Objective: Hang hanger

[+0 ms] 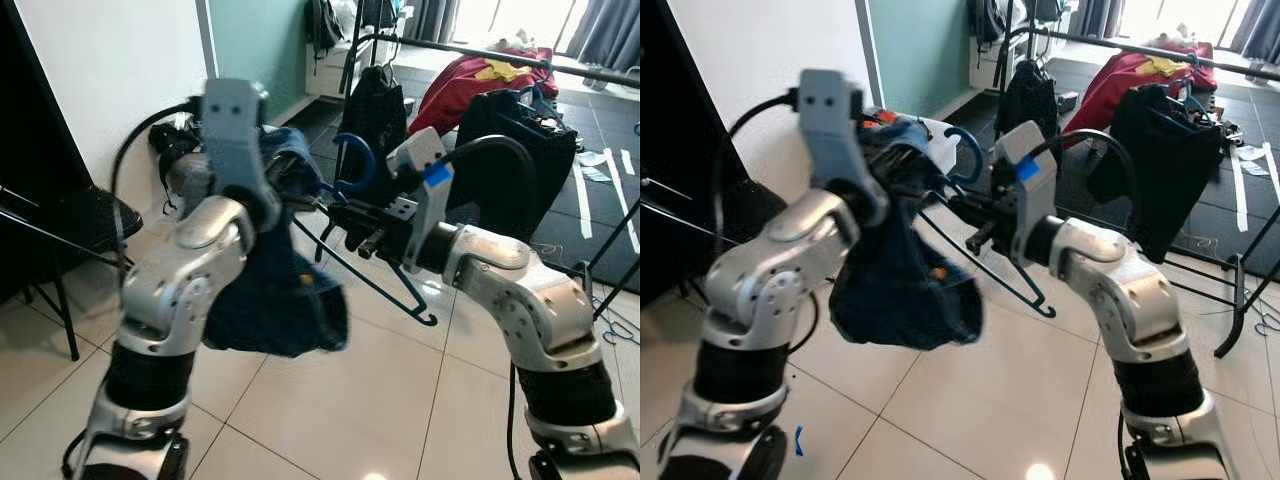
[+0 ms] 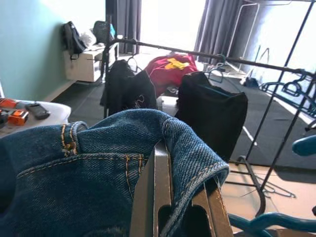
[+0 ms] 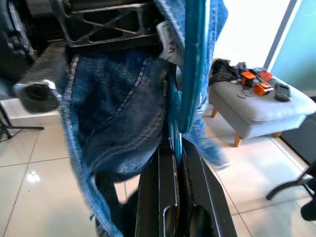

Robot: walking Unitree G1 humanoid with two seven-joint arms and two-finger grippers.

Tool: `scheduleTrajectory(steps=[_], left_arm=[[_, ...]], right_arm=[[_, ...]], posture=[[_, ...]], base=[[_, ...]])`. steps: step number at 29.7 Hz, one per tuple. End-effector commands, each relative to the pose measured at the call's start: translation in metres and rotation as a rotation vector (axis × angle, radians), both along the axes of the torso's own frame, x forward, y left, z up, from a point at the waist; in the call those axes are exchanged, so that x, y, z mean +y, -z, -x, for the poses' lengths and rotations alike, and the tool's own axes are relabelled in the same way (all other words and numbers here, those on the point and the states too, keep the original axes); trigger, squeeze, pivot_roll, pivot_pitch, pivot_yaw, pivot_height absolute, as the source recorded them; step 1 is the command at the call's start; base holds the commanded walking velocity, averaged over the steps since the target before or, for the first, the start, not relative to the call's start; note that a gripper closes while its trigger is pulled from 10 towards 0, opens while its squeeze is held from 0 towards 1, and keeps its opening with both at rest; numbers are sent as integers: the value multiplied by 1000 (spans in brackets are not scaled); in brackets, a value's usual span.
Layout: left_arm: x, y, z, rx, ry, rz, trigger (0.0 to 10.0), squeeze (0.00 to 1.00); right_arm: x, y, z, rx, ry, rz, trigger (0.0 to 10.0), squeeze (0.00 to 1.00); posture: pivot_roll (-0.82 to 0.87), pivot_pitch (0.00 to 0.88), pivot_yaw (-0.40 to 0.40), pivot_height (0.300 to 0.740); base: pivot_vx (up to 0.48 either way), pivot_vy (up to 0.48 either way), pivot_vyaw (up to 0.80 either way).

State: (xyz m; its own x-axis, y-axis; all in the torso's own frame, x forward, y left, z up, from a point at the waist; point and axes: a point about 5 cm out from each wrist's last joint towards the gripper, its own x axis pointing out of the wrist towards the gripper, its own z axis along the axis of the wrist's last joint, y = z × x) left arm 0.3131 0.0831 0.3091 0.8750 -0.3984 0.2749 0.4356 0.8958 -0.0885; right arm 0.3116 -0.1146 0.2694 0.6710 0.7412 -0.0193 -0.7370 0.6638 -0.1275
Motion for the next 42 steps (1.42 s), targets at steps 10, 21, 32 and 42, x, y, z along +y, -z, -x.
scheduleTrajectory(steps=[10, 21, 32, 42], left_arm=[[-32, 0, 13, -71, 138, -134, 10000, 0], [7, 41, 12, -61, -19, -684, 10000, 1000], [37, 28, 33, -33, 156, -767, 10000, 1000], [34, 12, 55, -90, 358, -744, 10000, 1000]], right_arm=[[13, -6, -1, -18, -30, -19, 10000, 0], [16, -14, 2, -38, -84, -42, 10000, 0], [10, -28, 4, -97, -151, -95, 10000, 0], [8, -42, 5, -146, -209, -207, 10000, 0]], posture=[[-60, 35, -19, 740], [-58, 32, -20, 740], [-56, 22, -26, 740], [-48, 13, -29, 740]], base=[[0, 0, 0], [0, 0, 0], [0, 0, 0], [0, 0, 0]])
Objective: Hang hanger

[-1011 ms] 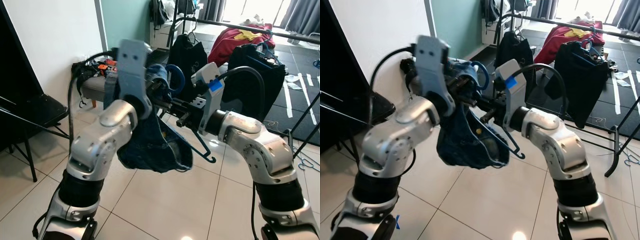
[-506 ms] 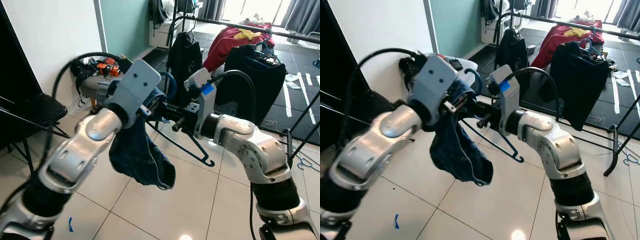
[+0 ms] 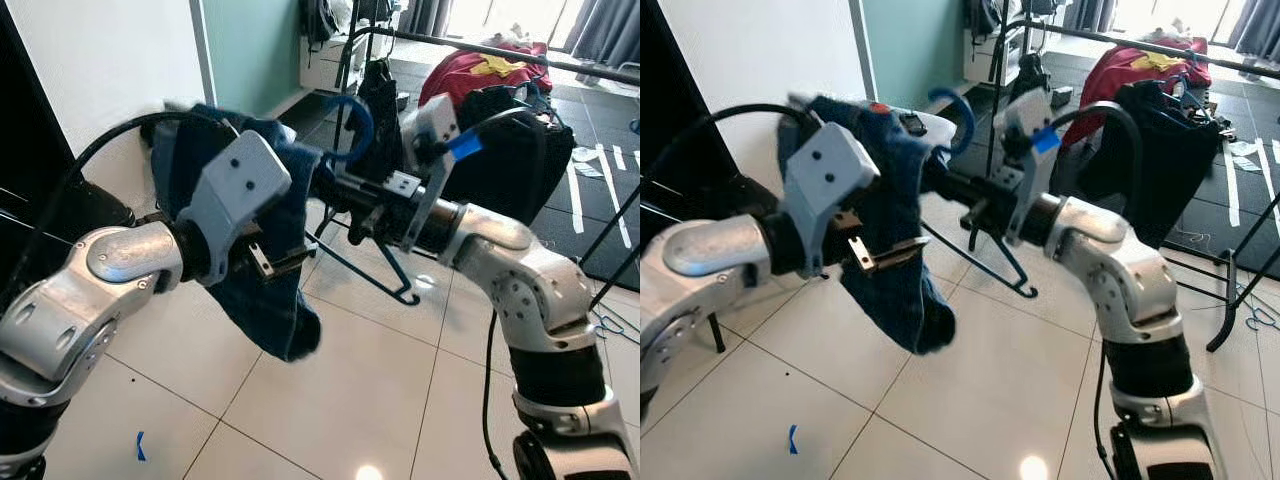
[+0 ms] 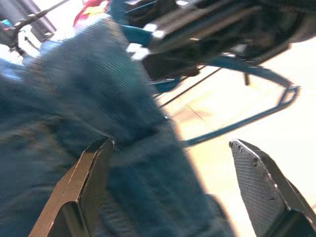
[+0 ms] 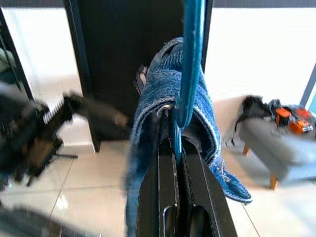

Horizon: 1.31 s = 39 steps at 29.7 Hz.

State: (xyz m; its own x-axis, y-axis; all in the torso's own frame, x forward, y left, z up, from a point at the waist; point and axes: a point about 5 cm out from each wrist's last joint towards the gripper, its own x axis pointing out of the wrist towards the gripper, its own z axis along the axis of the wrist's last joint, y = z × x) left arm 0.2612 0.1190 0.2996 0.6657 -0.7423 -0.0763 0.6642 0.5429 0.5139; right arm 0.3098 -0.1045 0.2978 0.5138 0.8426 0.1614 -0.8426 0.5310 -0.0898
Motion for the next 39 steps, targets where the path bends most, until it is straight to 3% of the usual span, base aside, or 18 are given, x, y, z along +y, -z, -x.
scheduleTrajectory(steps=[1, 2, 4, 5, 10, 11, 13, 16, 17, 18, 23, 24, 25, 27, 28, 29, 32, 39], left_arm=[[-9, 4, 9, 12, 73, -27, 10000, 996], [-14, 0, 11, -9, 96, 3, 10000, 302], [-14, 0, 11, -9, 96, 3, 10000, 302], [-15, -9, 12, -34, 108, 55, 10000, 0], [-1, -37, 11, -108, 96, 168, 10000, 0], [19, -59, 12, -158, 77, 213, 10000, 0], [19, -59, 12, -158, 77, 213, 10000, 0], [58, -94, 20, -236, 56, 215, 10000, 0], [58, -94, 20, -236, 56, 215, 10000, 0], [72, -104, 24, -260, 44, 150, 10000, 0], [78, -107, 25, -254, 57, 54, 10000, 0], [80, -105, 25, -233, 73, -44, 10000, 0], [78, -98, 22, -201, 90, -146, 10000, 0], [78, -98, 22, -201, 90, -146, 10000, 0], [74, -88, 19, -158, 119, -240, 10000, 0], [74, -88, 19, -158, 119, -240, 10000, 0], [57, -60, 17, -39, 275, -408, 10000, 0], [54, -52, 18, 42, 365, -460, 10000, 0]], right_arm=[[-2, -16, 1, -65, -15, -66, 10000, 0], [-3, -17, -1, -66, -16, -82, 10000, 0], [-3, -17, -1, -66, -16, -82, 10000, 0], [-4, -17, -2, -68, -21, -87, 10000, 0], [-8, -12, -1, -65, -57, -58, 10000, 0], [-16, -4, 2, -62, -99, 3, 10000, 0], [-16, -4, 2, -62, -99, 3, 10000, 0], [-35, 8, 13, -43, -214, 100, 10000, 0], [-35, 8, 13, -43, -214, 100, 10000, 0], [-43, 10, 19, -39, -277, 131, 10000, 0], [-48, 10, 25, -39, -338, 157, 10000, 0], [-48, 11, 29, -40, -384, 178, 10000, 0], [-45, 11, 32, -44, -428, 195, 10000, 0], [-45, 11, 32, -44, -428, 195, 10000, 0], [-39, 11, 36, -52, -474, 211, 10000, 0], [-39, 11, 36, -52, -474, 211, 10000, 0], [-20, 10, 39, -86, -581, 239, 10000, 0], [-14, 10, 36, -112, -606, 272, 10000, 0]], posture=[[-50, 7, -29, 740], [-51, 5, -30, 740], [-51, 5, -30, 740], [-50, 4, -30, 740], [-49, 2, -27, 740], [-43, 2, -27, 740], [-43, 2, -27, 740], [-35, 4, -21, 740], [-35, 4, -21, 740], [-33, 4, -19, 740], [-31, 3, -18, 740], [-26, 0, -15, 740], [-25, 0, -15, 740], [-25, 0, -15, 740], [-22, 0, -12, 740], [-22, 0, -12, 740], [-20, 0, -5, 740], [-22, 0, -3, 740]], base=[[0, 0, 0], [0, 0, 0], [0, 0, 0], [0, 0, 0], [0, 0, 0], [0, 0, 0], [0, 0, 0], [0, 0, 0], [0, 0, 0], [0, 0, 0], [0, 0, 0], [0, 0, 0], [0, 0, 0], [0, 0, 0], [0, 0, 0], [0, 0, 0], [0, 0, 0], [0, 0, 0]])
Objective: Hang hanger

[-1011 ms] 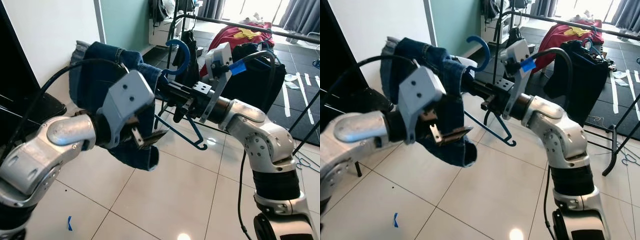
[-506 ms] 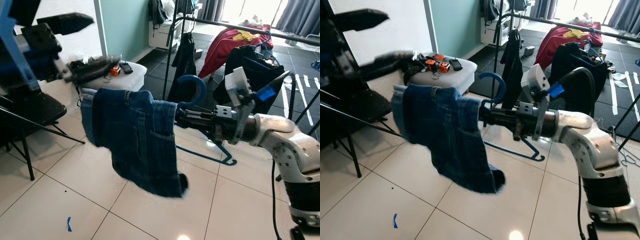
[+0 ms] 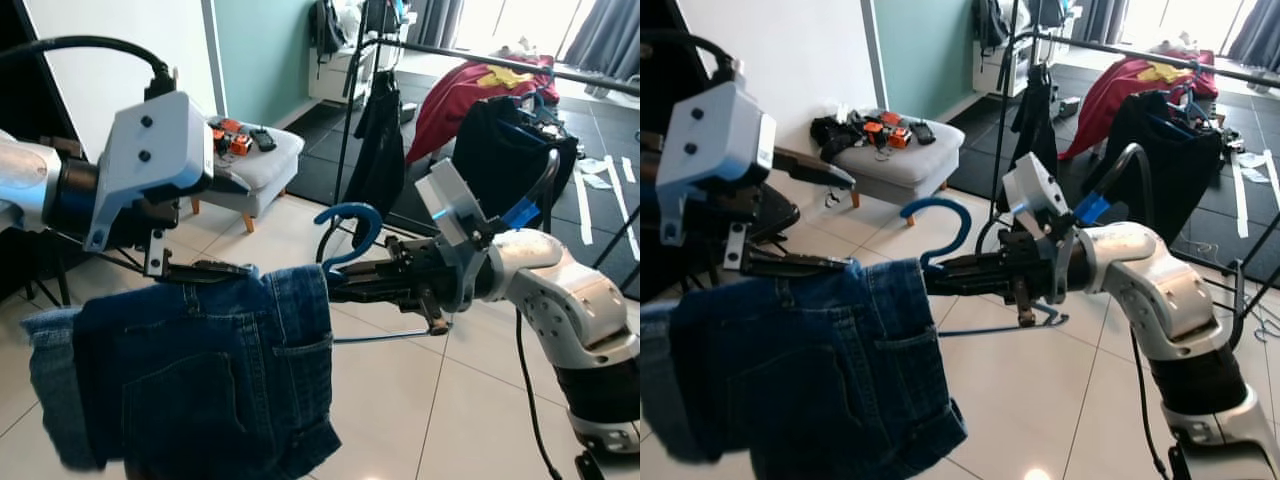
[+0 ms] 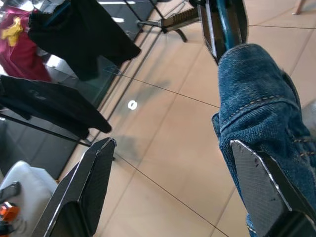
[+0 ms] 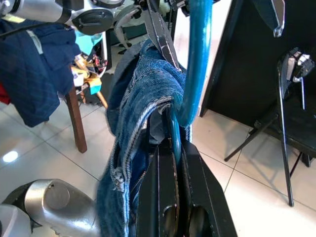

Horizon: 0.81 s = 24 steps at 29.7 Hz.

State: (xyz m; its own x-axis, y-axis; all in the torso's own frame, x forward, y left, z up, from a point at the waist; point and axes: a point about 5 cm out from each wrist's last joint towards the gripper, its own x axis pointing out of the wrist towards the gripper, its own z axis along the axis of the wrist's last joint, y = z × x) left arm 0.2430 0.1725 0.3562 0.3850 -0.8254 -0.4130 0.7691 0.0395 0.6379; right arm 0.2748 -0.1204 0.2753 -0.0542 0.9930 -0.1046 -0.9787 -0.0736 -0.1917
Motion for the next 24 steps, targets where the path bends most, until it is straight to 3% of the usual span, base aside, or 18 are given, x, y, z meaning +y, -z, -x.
scheduleTrajectory(steps=[1, 5, 8, 11, 14, 20, 24], left_arm=[[1, 8, 2, 72, 23, -73, 10000, 0], [3, 10, 2, 105, 32, -93, 10000, 0], [5, 5, -2, 76, 8, -75, 10000, 0], [14, -13, -10, 8, -55, -1, 10000, 0], [20, -27, -7, -3, -59, 71, 10000, 0], [25, -37, 3, 66, 7, 179, 10000, 0], [24, -31, 11, 157, 76, 170, 10000, 0]], right_arm=[[4, -13, 0, -74, -22, -33, 10000, 0], [7, -14, -2, -84, -21, -27, 10000, 0], [7, -12, -3, -87, -20, -18, 10000, 0], [7, -8, -5, -87, -13, 5, 10000, 0], [6, -6, -7, -90, 3, 24, 10000, 0], [4, -4, -10, -103, 19, 39, 10000, 0], [4, -5, -12, -109, 23, 37, 10000, 0]], posture=[[-24, 0, 0, 740], [-26, 0, 1, 740], [-25, 0, -1, 740], [-24, 0, 0, 740], [-23, 0, -1, 740], [-21, 0, -2, 740], [-21, 0, -2, 740]], base=[[0, 0, 0], [0, 0, 0], [0, 0, 0], [0, 0, 0], [0, 0, 0], [0, 0, 0], [0, 0, 0]])
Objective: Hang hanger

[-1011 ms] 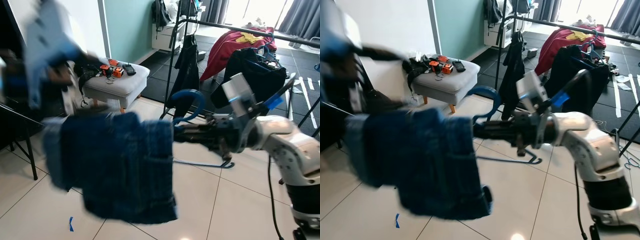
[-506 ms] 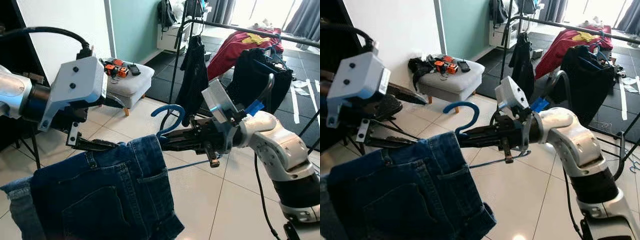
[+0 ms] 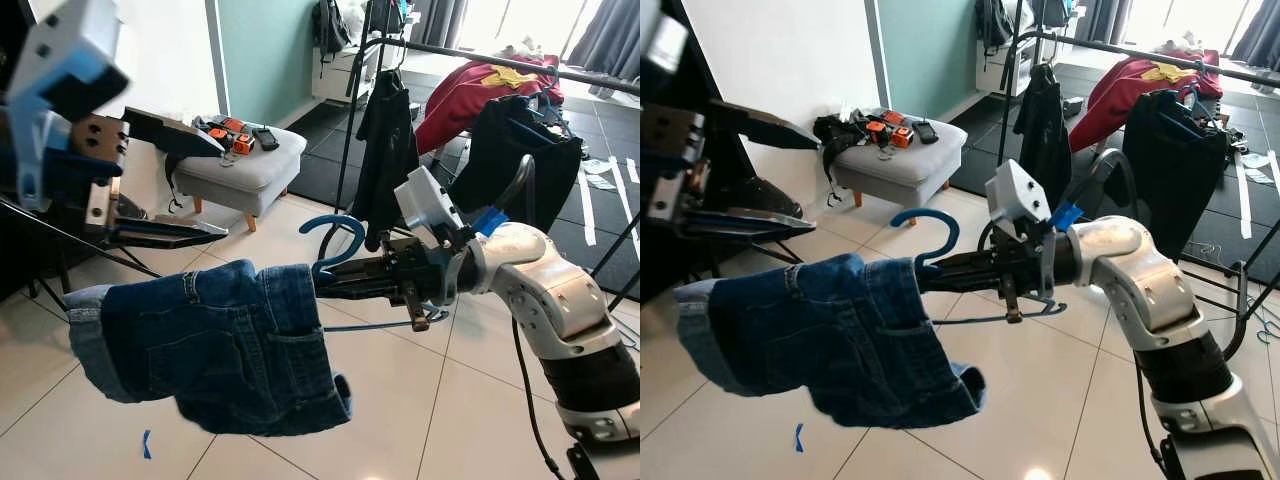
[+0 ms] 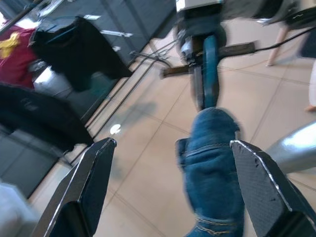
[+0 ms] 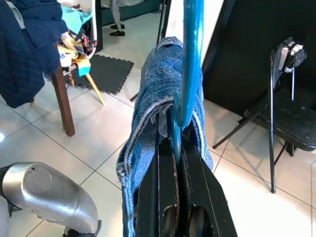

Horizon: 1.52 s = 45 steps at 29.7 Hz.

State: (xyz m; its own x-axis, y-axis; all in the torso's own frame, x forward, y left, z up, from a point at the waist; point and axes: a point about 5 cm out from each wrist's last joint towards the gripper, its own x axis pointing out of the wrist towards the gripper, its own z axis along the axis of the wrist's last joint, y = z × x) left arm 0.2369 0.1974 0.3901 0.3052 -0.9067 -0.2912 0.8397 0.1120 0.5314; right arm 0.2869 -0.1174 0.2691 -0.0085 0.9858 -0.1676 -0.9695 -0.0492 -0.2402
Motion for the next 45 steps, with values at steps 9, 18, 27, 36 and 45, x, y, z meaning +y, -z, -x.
scheduleTrajectory(steps=[9, 18, 27, 36, 45], left_arm=[[-2, 53, -6, 152, -22, -150, 10000, 0], [2, 77, -22, 161, -148, -172, 10000, 0], [4, 94, -17, 231, -134, -252, 1529, 0], [1, 100, -14, 250, -114, -283, 0, 0], [0, 98, -21, 177, -152, -298, 0, 0]], right_arm=[[2, -18, -1, -75, -11, -53, 10000, 0], [4, -21, 1, -82, -24, -61, 10000, 0], [5, -24, 0, -95, -23, -68, 10000, 0], [7, -32, -2, -114, 0, -102, 10000, 0], [11, -36, -5, -93, 32, -162, 10000, 0]], posture=[[-31, 0, 2, 740], [-33, 0, 0, 740], [-32, 0, 2, 740], [-34, 0, 4, 740], [-34, 0, 5, 740]], base=[[0, 0, 0], [0, 0, 0], [0, 0, 0], [0, 0, 0], [0, 0, 0]])
